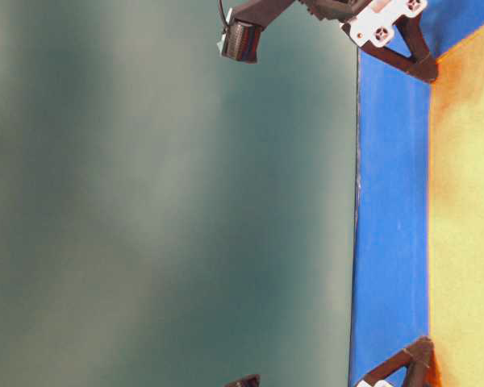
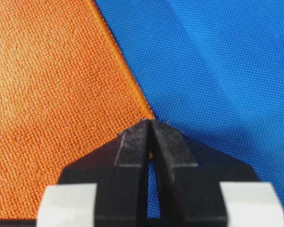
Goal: Fold the orange towel.
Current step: 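Move both grippers to the far corners of the orange towel, then grasp the far corners and pull them toward the near edge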
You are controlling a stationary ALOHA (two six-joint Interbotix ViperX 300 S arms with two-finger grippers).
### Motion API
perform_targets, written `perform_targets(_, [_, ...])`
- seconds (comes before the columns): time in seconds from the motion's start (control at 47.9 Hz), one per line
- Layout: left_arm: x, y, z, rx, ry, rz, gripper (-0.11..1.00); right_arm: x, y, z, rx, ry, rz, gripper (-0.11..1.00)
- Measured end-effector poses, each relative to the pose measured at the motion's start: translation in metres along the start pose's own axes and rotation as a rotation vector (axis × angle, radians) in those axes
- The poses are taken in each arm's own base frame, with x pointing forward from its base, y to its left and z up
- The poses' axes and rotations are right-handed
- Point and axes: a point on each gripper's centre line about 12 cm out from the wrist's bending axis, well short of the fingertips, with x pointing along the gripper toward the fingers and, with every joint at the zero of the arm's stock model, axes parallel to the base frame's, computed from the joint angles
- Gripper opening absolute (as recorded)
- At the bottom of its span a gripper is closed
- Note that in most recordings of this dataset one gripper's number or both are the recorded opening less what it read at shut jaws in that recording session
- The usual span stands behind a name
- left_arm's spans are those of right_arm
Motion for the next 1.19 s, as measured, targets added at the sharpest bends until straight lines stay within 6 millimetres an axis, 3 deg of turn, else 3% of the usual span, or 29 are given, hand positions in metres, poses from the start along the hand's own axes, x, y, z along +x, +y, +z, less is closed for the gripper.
perform_targets(0.376, [-0.008, -0.005, 0.002, 0.037, 0.036, -0.011, 0.03, -0.002, 0.001, 0.005, 0.001, -0.014, 0.003, 0.01])
perform_targets(0.731, [-0.033, -0.009, 0.038, 0.106, -0.021, -0.021, 0.03, -0.018, 0.002, 0.021, 0.003, -0.052, 0.009, 0.01])
perform_targets(1.065, [-0.035, -0.01, 0.037, 0.106, -0.002, -0.023, 0.03, -0.02, 0.003, 0.021, 0.007, -0.048, 0.01, 0.01])
perform_targets(1.19, [-0.039, -0.02, 0.037, 0.126, 0.013, -0.049, 0.03, -0.028, 0.013, 0.021, 0.0, -0.042, 0.034, 0.01])
